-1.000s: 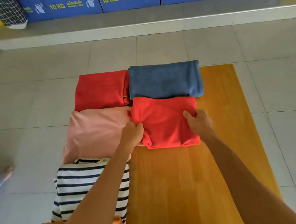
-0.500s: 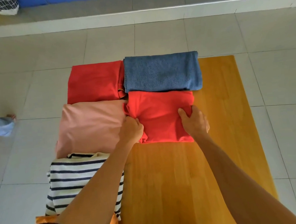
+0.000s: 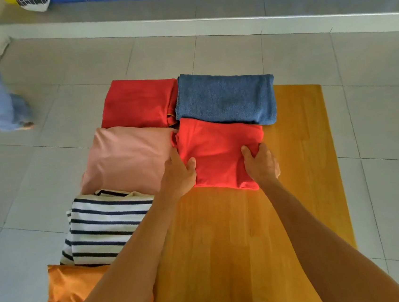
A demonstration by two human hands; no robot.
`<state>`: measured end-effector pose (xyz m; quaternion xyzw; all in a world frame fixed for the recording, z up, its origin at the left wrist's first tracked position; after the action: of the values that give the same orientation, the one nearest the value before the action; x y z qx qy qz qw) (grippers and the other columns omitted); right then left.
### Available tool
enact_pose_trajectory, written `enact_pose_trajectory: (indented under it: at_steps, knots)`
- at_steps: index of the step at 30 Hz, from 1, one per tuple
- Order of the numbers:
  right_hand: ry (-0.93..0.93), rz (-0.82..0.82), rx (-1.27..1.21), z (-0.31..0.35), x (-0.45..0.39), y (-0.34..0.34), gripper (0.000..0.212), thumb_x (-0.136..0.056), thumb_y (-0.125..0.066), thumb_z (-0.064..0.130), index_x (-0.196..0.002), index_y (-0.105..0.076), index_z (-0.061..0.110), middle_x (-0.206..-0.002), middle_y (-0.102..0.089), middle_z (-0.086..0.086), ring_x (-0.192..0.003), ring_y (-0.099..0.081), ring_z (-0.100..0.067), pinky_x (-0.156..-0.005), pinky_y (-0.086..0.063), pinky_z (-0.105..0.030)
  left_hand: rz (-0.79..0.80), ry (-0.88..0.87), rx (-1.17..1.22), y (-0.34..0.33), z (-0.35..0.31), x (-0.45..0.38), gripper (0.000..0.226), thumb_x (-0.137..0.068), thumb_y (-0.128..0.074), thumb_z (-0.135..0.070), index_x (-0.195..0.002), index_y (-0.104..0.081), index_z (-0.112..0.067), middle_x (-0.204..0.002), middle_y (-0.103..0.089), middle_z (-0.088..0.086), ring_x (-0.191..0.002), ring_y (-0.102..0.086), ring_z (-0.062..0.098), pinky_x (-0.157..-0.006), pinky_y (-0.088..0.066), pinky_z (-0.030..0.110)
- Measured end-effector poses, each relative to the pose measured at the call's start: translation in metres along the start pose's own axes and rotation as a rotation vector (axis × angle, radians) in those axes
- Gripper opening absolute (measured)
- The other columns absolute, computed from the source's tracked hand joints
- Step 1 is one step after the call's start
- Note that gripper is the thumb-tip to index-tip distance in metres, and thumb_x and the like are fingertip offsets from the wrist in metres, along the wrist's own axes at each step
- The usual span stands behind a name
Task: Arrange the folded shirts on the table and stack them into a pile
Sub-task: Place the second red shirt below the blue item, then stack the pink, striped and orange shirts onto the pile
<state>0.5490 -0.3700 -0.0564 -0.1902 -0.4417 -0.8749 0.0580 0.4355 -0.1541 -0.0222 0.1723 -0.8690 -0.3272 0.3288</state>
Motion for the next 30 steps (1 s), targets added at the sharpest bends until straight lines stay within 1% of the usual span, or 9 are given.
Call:
enact_pose_trajectory:
  at_steps: [5, 8, 11, 15, 19, 21, 24, 27, 30]
  knots:
    - [0.025, 0.034, -0.003, 0.004, 0.002, 0.002, 0.057, -0.096, -0.051, 0.053, -0.129, -0.051, 0.008, -0.122, -0.063, -0.014, -0.112, -0.06, -0.036, -0.092, -0.05, -0.05, -0.017, -0.057, -0.053, -0.001, 0.007, 0.024, 0.062, -0.099, -0.039, -0.044, -0.154, -0.013, -0.026, -0.144, -0.036, 0.02, -0.127, -0.045, 0.035, -0.102, -0.04, 0.046]
    - [0.017, 0.078, -0.082, 0.004, 0.002, 0.001, 0.058, -0.095, -0.055, 0.05, -0.131, -0.051, 0.004, -0.123, -0.063, -0.014, -0.112, -0.06, -0.035, -0.093, -0.051, -0.049, -0.062, -0.141, -0.055, 0.003, 0.012, 0.036, 0.055, -0.101, -0.029, -0.047, -0.152, -0.022, -0.03, -0.145, -0.035, 0.02, -0.132, -0.04, 0.033, -0.106, -0.037, 0.048]
    - [-0.04, 0.159, -0.258, 0.001, 0.003, 0.002, 0.055, -0.093, -0.063, 0.039, -0.134, -0.053, 0.003, -0.127, -0.063, -0.013, -0.112, -0.061, -0.033, -0.088, -0.051, -0.04, -0.025, -0.148, -0.071, 0.003, 0.02, 0.05, 0.054, -0.102, -0.024, -0.047, -0.148, -0.035, -0.021, -0.153, -0.027, 0.019, -0.14, -0.029, 0.035, -0.113, -0.028, 0.052]
    - [-0.085, 0.213, -0.326, -0.002, 0.021, 0.005, 0.052, -0.09, -0.067, 0.026, -0.135, -0.053, 0.004, -0.127, -0.064, -0.012, -0.112, -0.063, -0.031, -0.091, -0.053, -0.042, 0.016, -0.188, -0.056, 0.009, 0.026, 0.065, 0.054, -0.104, -0.024, -0.042, -0.146, -0.039, -0.011, -0.153, -0.029, 0.021, -0.142, -0.028, 0.034, -0.115, -0.026, 0.049]
    - [-0.058, 0.139, -0.237, -0.01, 0.049, 0.005, 0.072, -0.067, -0.06, 0.039, -0.133, -0.052, 0.011, -0.125, -0.063, -0.016, -0.109, -0.062, -0.035, -0.091, -0.056, -0.05, 0.043, -0.226, -0.025, 0.025, 0.033, 0.08, 0.059, -0.103, -0.023, -0.047, -0.138, -0.045, -0.006, -0.142, -0.044, 0.023, -0.135, -0.038, 0.033, -0.11, -0.032, 0.046]
    - [-0.024, 0.068, -0.132, -0.005, 0.071, 0.012, 0.07, -0.075, -0.06, 0.034, -0.14, -0.047, 0.011, -0.131, -0.054, -0.022, -0.12, -0.053, -0.042, -0.1, -0.049, -0.052, 0.025, -0.23, -0.023, 0.036, 0.042, 0.086, 0.069, -0.099, -0.018, -0.056, -0.122, -0.053, -0.002, -0.127, -0.054, 0.025, -0.123, -0.048, 0.036, -0.102, -0.041, 0.049]
    - [0.012, -0.01, -0.098, 0.004, 0.106, 0.014, 0.062, -0.088, -0.06, 0.024, -0.146, -0.045, 0.012, -0.14, -0.045, -0.024, -0.132, -0.041, -0.043, -0.11, -0.038, -0.05, -0.044, -0.236, 0.009, 0.057, 0.059, 0.098, 0.045, -0.102, -0.032, -0.04, -0.108, -0.058, -0.004, -0.109, -0.061, 0.016, -0.103, -0.056, 0.027, -0.092, -0.046, 0.042]
    - [0.125, -0.015, -0.128, 0.01, 0.143, 0.0, 0.047, -0.088, -0.064, 0.022, -0.133, -0.058, 0.011, -0.133, -0.053, -0.023, -0.125, -0.047, -0.04, -0.107, -0.04, -0.045, -0.089, -0.274, 0.056, 0.07, 0.083, 0.116, 0.037, -0.102, -0.037, -0.034, -0.125, -0.057, -0.012, -0.131, -0.057, 0.008, -0.123, -0.05, 0.022, -0.105, -0.038, 0.034]
    - [0.155, 0.056, -0.15, 0.013, 0.188, -0.029, 0.036, -0.088, -0.066, 0.021, -0.123, -0.065, 0.013, -0.131, -0.054, -0.019, -0.123, -0.051, -0.037, -0.105, -0.044, -0.046, -0.068, -0.192, 0.037, 0.075, 0.116, 0.138, 0.053, -0.102, -0.04, -0.037, -0.148, -0.036, -0.01, -0.153, -0.037, 0.008, -0.143, -0.032, 0.023, -0.115, -0.024, 0.035]
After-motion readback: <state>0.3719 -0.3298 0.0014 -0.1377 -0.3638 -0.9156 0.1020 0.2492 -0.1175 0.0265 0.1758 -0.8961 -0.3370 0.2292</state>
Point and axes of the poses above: each hand's wrist, its own x-axis away from the middle knuckle, its own y-axis out of the back of the hand, z = x × y, the point moved 5 cm from there along -x, towards the middle knuckle
